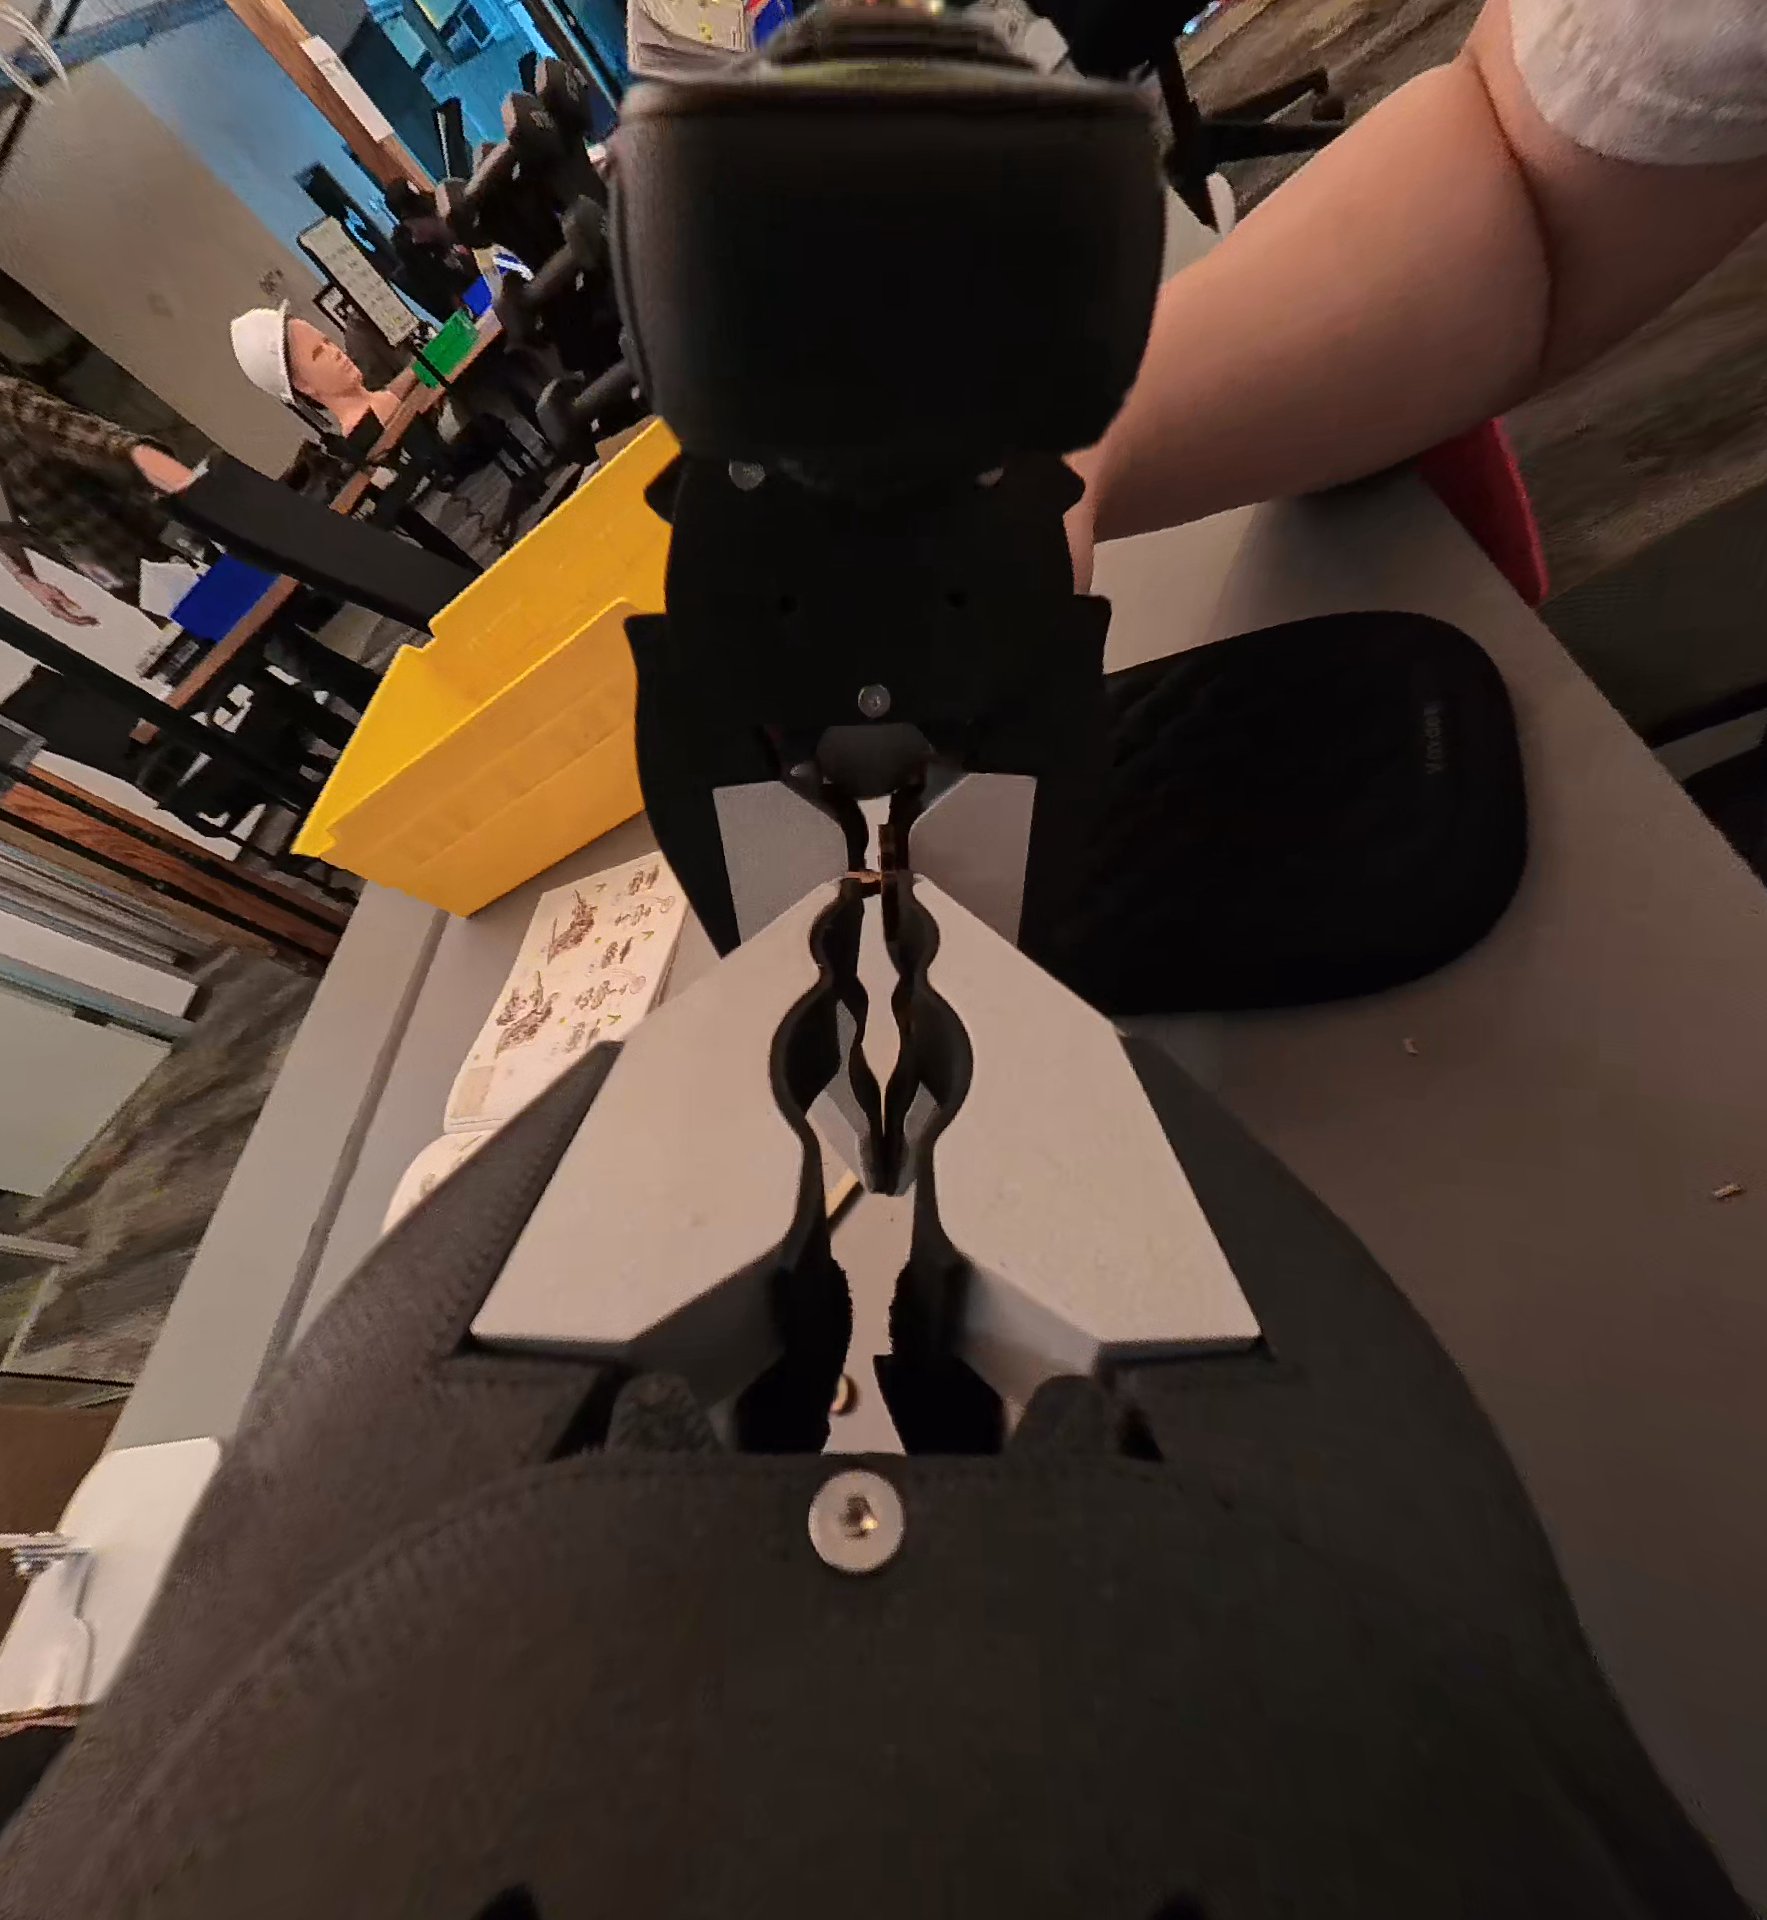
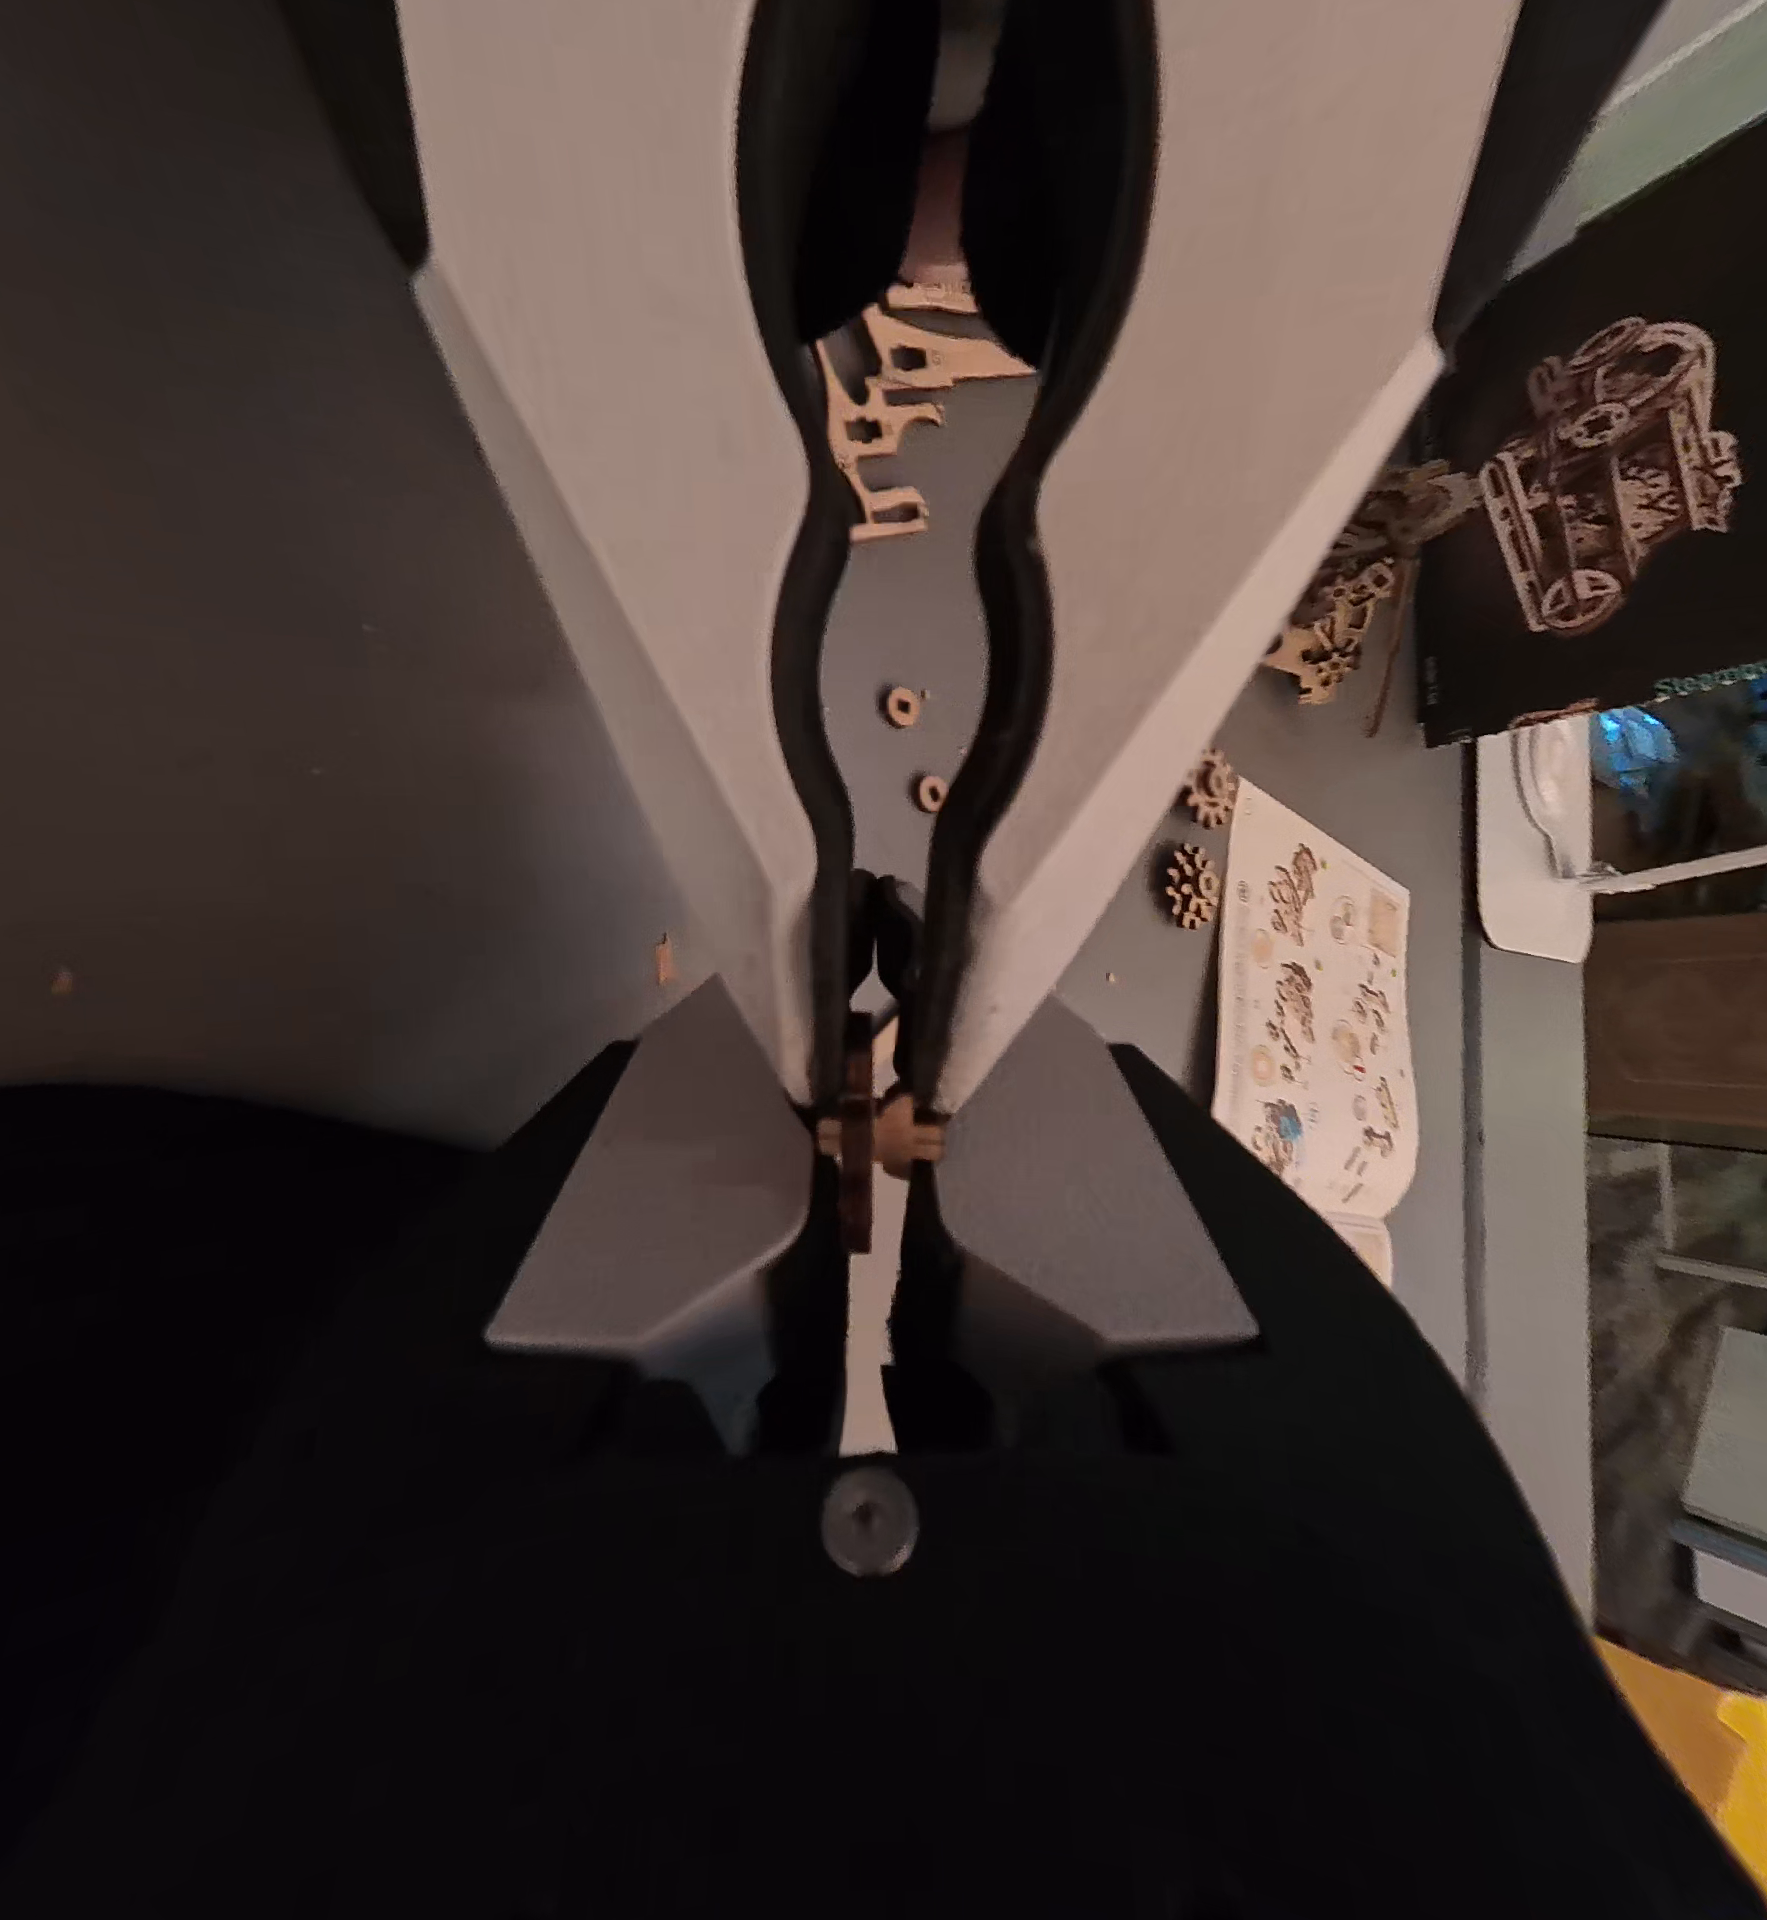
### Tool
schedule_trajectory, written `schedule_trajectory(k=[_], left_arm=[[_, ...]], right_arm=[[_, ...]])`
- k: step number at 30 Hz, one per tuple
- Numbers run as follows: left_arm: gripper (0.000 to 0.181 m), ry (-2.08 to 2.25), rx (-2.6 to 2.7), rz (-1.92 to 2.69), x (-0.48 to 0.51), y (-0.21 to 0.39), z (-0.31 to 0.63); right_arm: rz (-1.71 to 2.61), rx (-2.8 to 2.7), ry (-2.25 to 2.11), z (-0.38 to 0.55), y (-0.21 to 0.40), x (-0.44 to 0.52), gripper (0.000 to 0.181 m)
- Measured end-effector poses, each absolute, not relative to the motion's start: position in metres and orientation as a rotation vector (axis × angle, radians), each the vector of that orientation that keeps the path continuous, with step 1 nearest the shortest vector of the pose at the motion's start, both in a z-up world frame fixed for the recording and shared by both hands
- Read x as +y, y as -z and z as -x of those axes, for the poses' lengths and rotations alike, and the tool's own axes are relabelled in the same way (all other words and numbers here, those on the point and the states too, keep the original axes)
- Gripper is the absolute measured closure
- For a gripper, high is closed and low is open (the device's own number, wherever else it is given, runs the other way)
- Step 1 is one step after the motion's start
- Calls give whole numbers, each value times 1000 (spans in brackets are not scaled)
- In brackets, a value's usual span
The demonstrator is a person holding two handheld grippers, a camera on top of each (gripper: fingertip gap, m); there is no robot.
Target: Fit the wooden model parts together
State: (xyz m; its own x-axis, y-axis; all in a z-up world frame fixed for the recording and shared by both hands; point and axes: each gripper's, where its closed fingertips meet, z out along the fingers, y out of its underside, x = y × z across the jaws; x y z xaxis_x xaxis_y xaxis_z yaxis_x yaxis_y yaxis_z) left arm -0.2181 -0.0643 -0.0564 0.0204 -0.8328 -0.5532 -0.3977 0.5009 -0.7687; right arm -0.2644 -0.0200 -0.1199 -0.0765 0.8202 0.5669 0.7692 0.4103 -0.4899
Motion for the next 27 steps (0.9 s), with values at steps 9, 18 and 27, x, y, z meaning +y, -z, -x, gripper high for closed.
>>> schedule_trajectory(k=[9, 18, 27], left_arm=[[176, 467, 1586, 1056, -66, 53, 219], [176, 561, 1549, 1028, -68, 49, 219], [176, 467, 1565, 964, -67, 52, 219]], right_arm=[[1365, -1819, -8, 263, 115, -17, 181], [1244, -1800, -33, 269, 104, -20, 181], [1239, -1784, 187, 261, 102, -8, 181]])
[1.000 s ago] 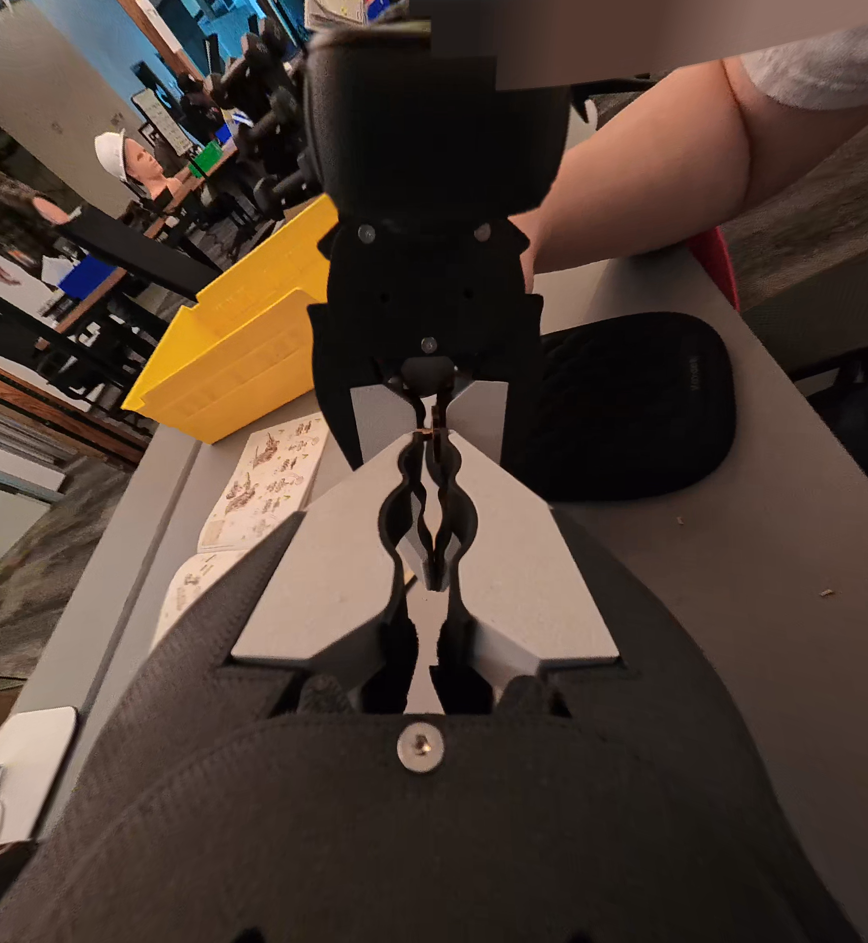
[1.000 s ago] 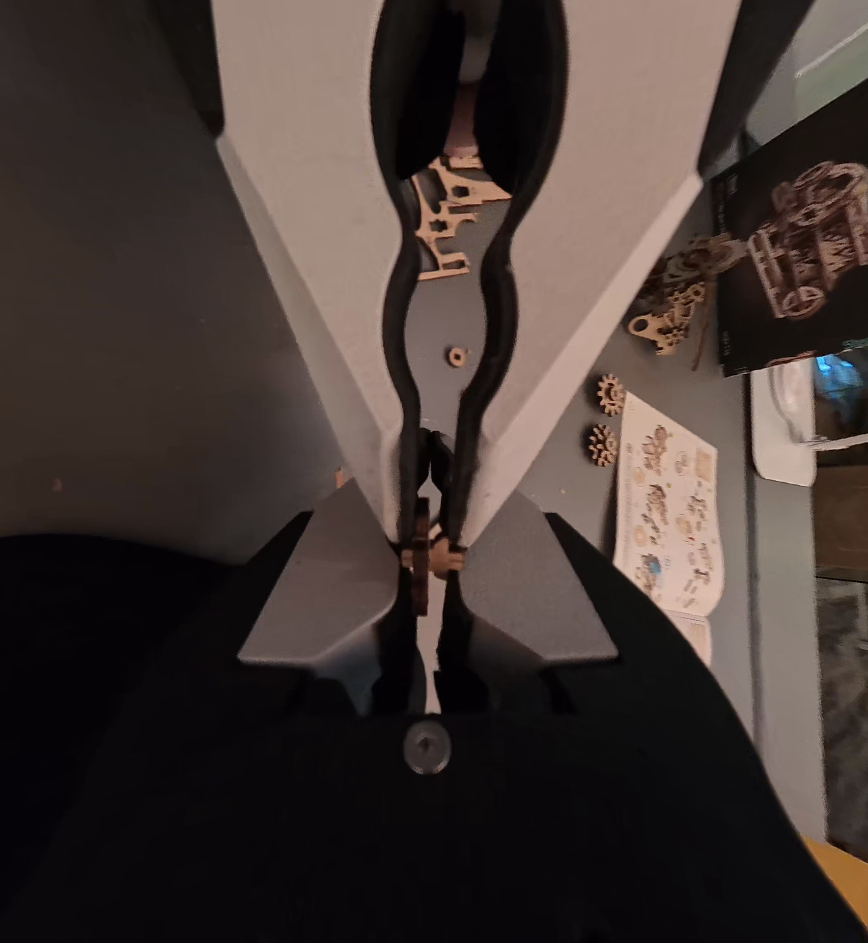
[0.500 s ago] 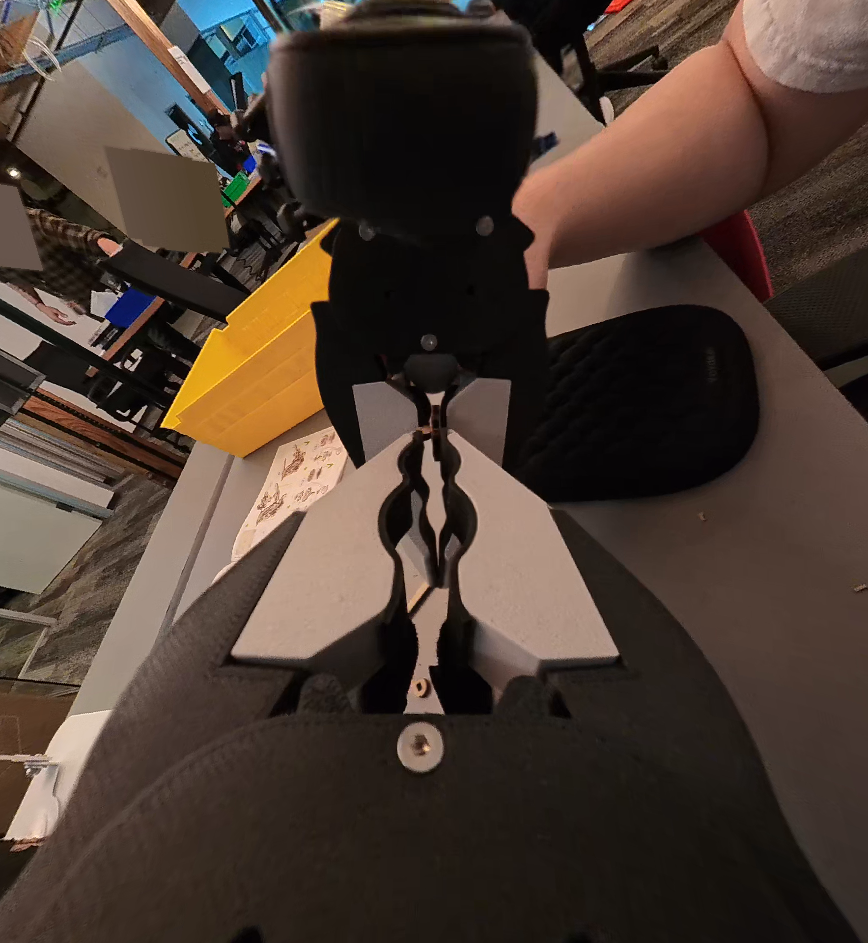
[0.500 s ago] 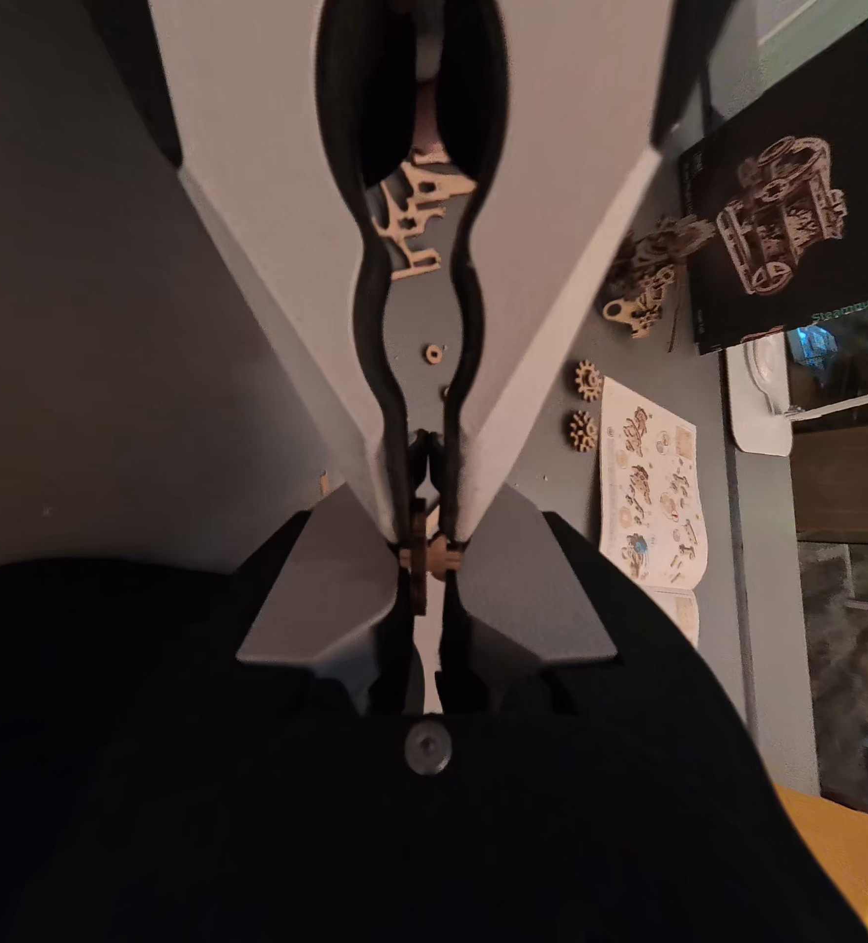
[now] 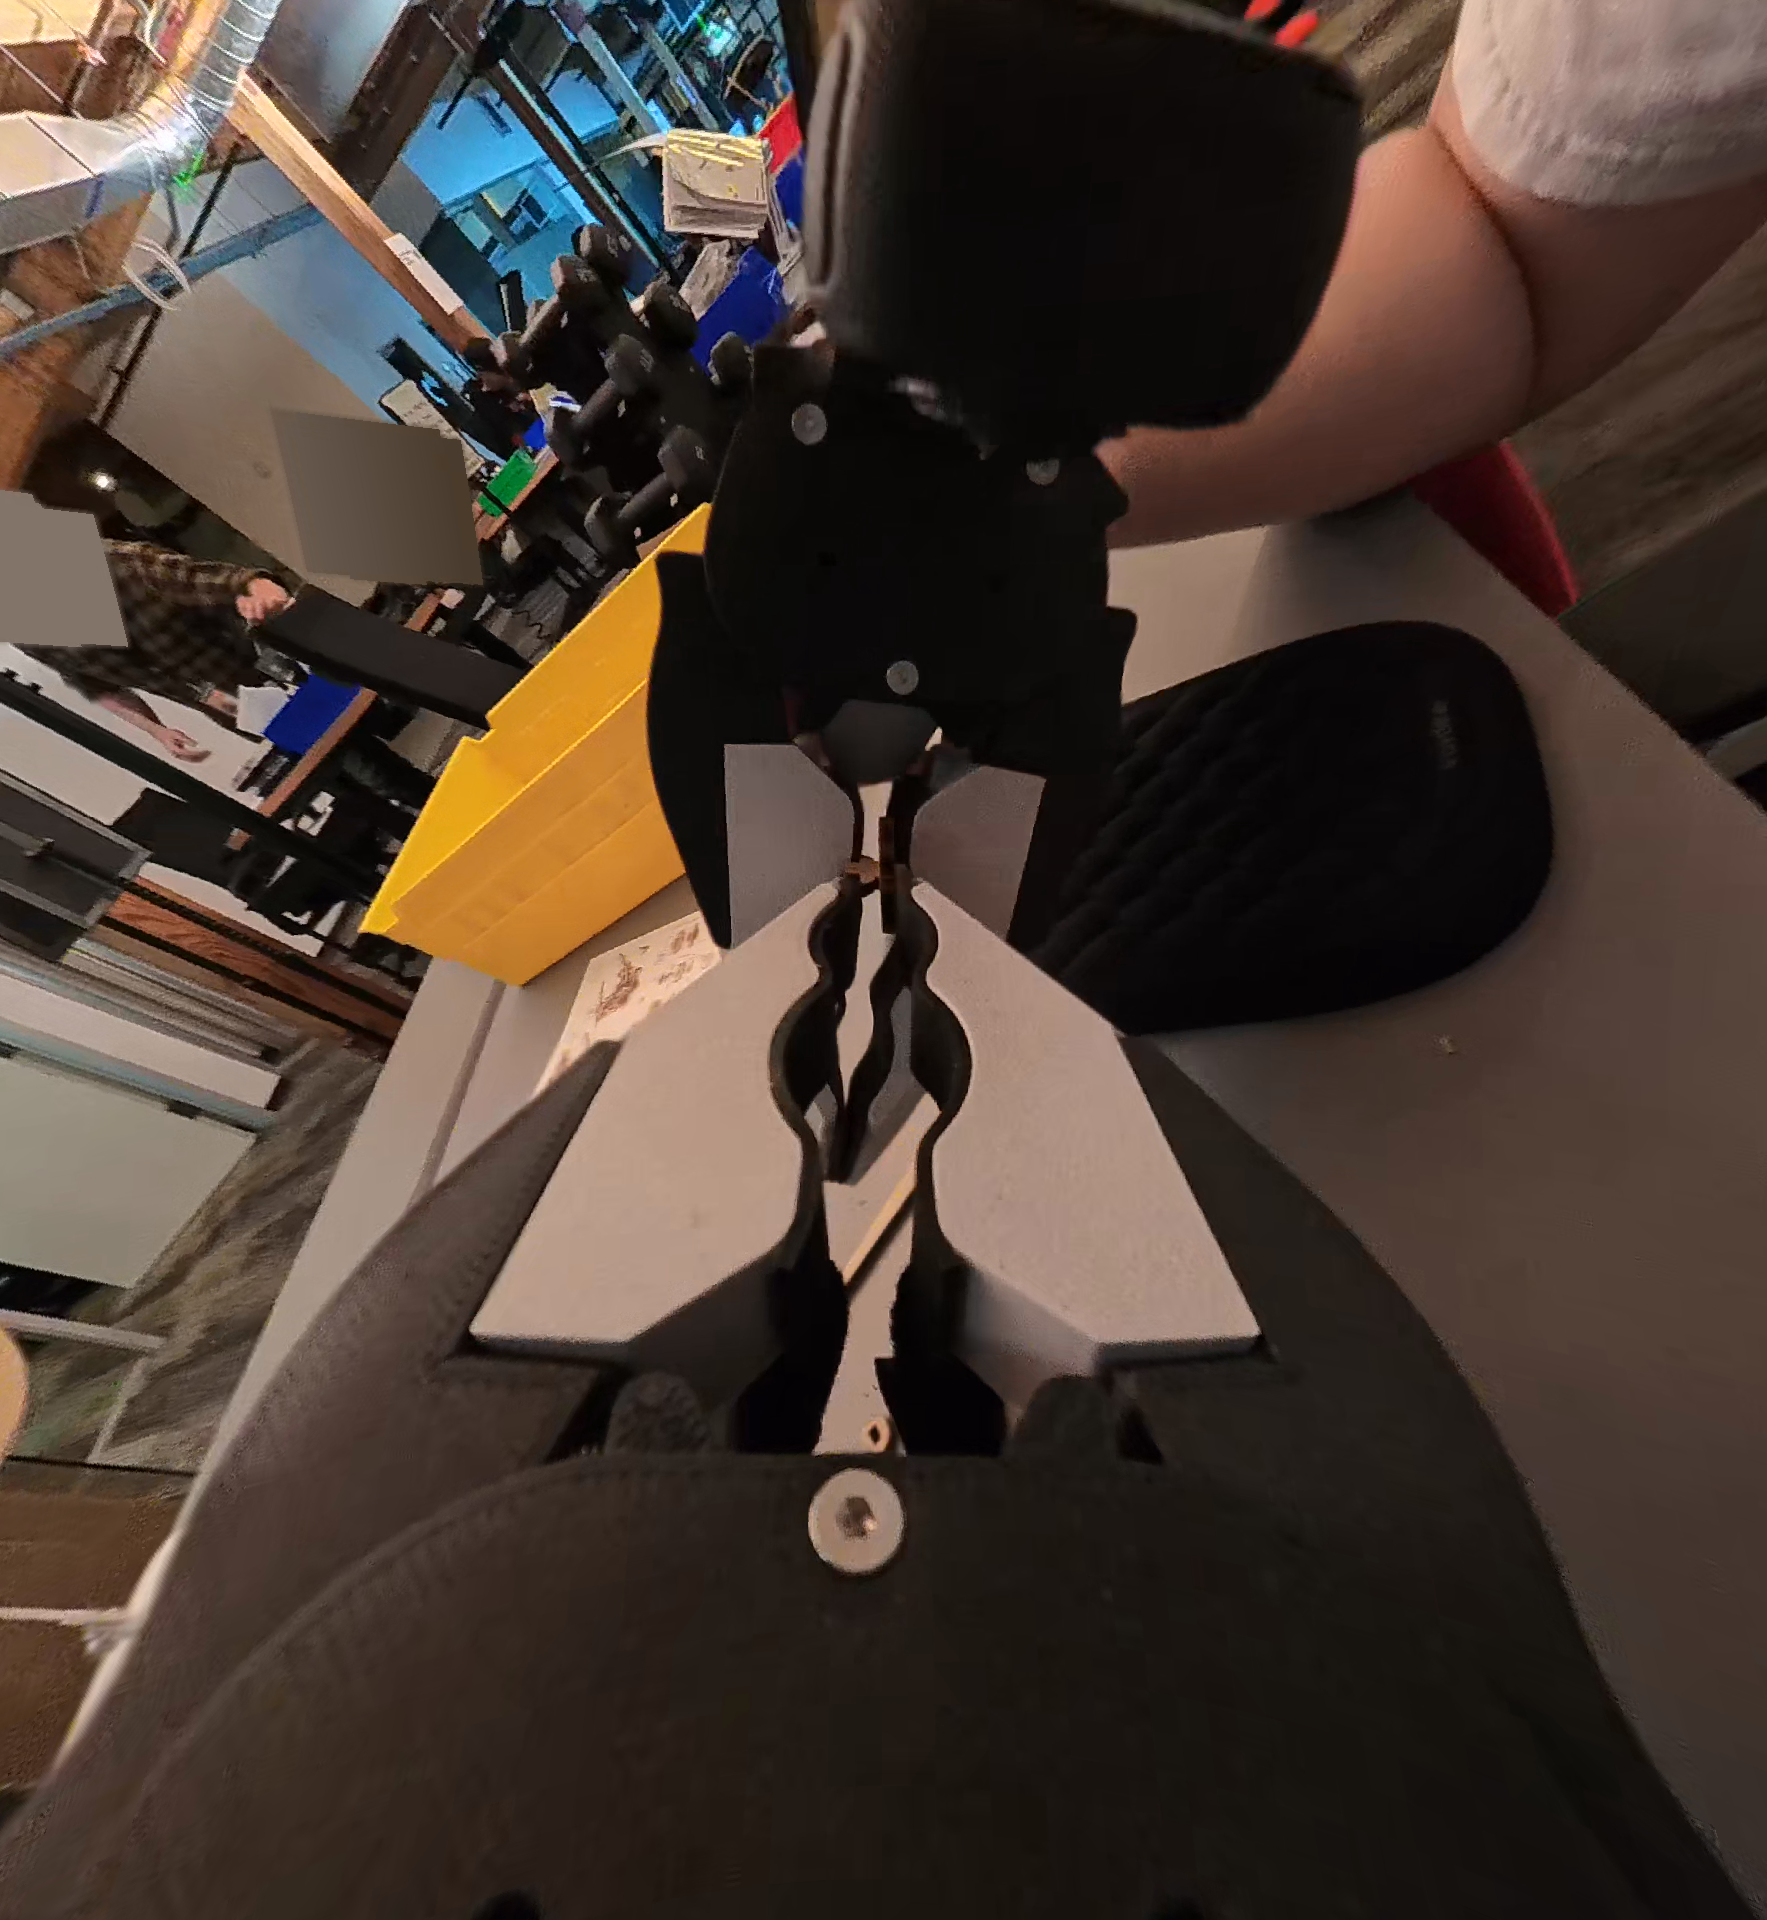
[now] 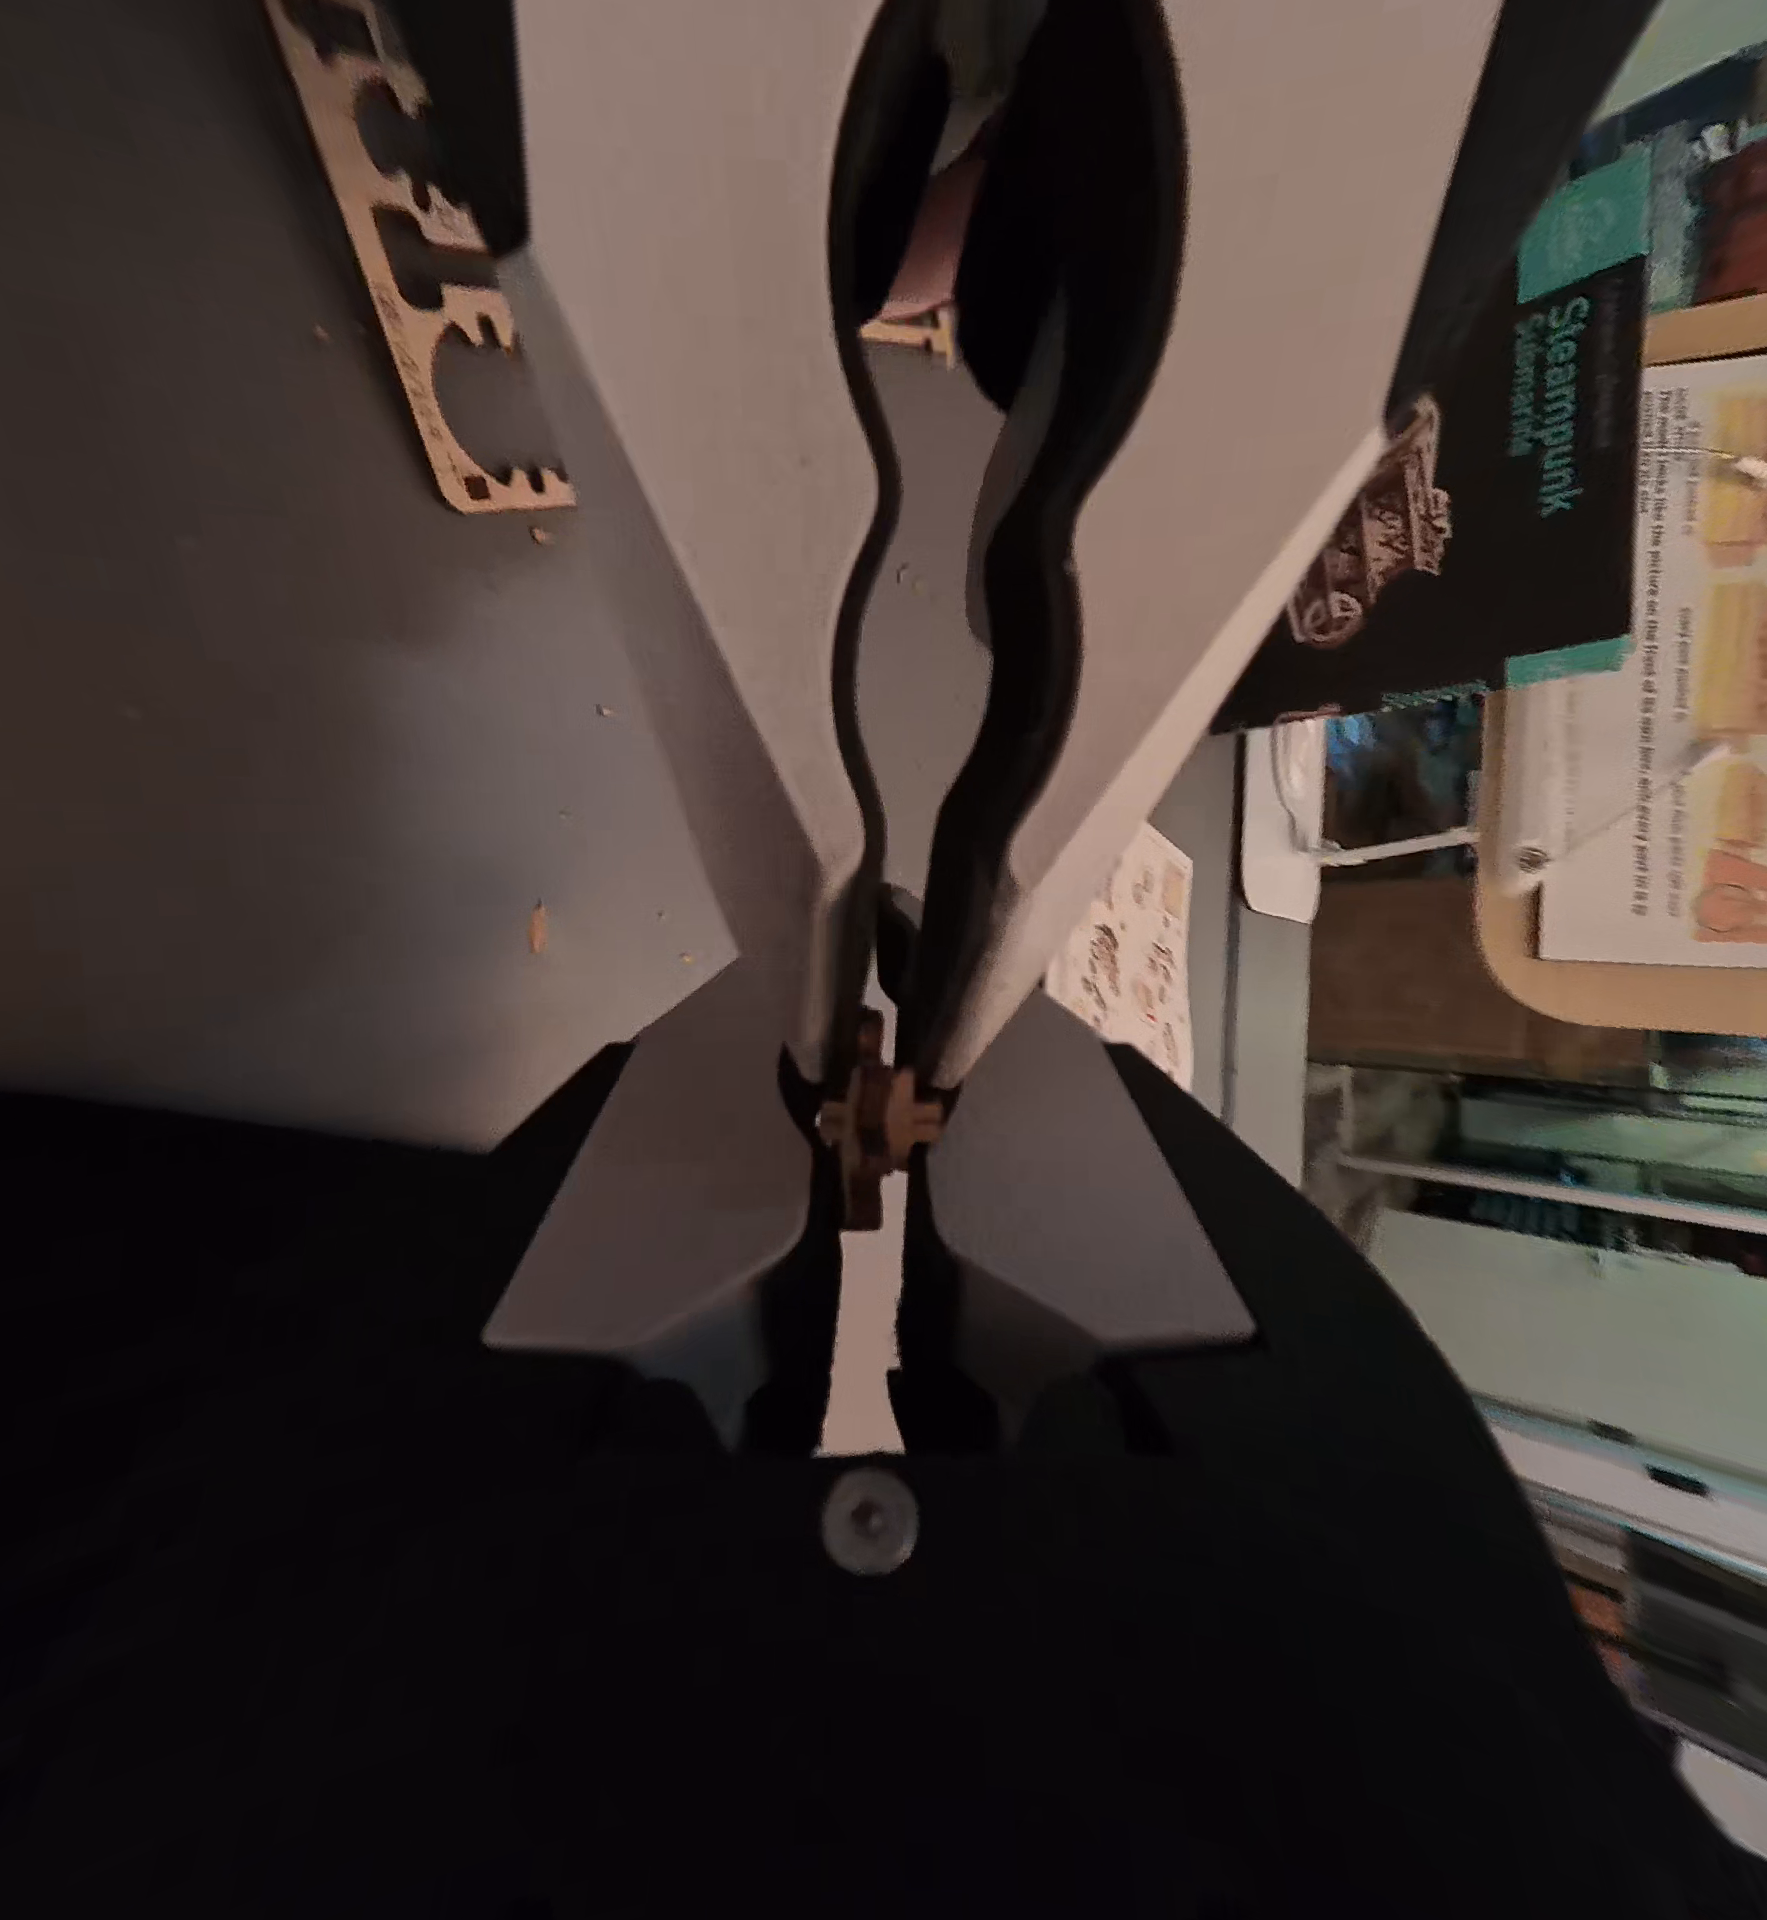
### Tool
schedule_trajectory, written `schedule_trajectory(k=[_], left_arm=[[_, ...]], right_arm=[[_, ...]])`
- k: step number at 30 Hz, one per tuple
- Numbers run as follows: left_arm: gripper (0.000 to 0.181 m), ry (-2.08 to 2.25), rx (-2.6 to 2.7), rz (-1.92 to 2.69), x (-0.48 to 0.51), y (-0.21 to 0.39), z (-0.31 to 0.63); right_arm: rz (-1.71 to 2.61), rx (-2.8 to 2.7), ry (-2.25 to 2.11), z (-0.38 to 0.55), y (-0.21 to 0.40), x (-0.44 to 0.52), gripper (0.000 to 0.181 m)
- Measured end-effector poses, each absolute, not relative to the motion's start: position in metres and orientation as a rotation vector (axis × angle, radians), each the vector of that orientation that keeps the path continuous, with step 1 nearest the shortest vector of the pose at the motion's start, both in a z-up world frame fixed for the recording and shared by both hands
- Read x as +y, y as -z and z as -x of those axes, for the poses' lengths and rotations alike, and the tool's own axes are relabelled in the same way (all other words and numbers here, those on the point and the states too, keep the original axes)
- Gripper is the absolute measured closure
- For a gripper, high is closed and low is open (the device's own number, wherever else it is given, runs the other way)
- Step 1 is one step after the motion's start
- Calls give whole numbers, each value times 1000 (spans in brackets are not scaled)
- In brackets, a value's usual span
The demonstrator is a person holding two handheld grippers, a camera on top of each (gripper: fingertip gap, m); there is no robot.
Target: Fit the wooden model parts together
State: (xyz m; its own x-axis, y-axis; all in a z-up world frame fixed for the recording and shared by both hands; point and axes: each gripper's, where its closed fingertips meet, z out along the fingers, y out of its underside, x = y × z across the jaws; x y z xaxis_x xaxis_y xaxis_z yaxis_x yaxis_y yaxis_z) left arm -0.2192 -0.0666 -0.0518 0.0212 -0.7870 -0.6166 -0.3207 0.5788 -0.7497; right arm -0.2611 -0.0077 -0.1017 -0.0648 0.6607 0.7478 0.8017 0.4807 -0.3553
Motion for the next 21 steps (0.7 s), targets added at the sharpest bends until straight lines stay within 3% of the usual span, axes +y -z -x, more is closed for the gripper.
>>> schedule_trajectory(k=[9, 12, 21], left_arm=[[175, 390, 1544, 1065, -57, 58, 218], [167, 361, 1534, 1123, -52, 63, 216], [175, 281, 1546, 1096, -48, 66, 215]], right_arm=[[1301, -1729, 440, 245, 102, 14, 181], [1319, -1708, 496, 240, 102, 21, 181], [1331, -1727, 394, 247, 108, 14, 181]])
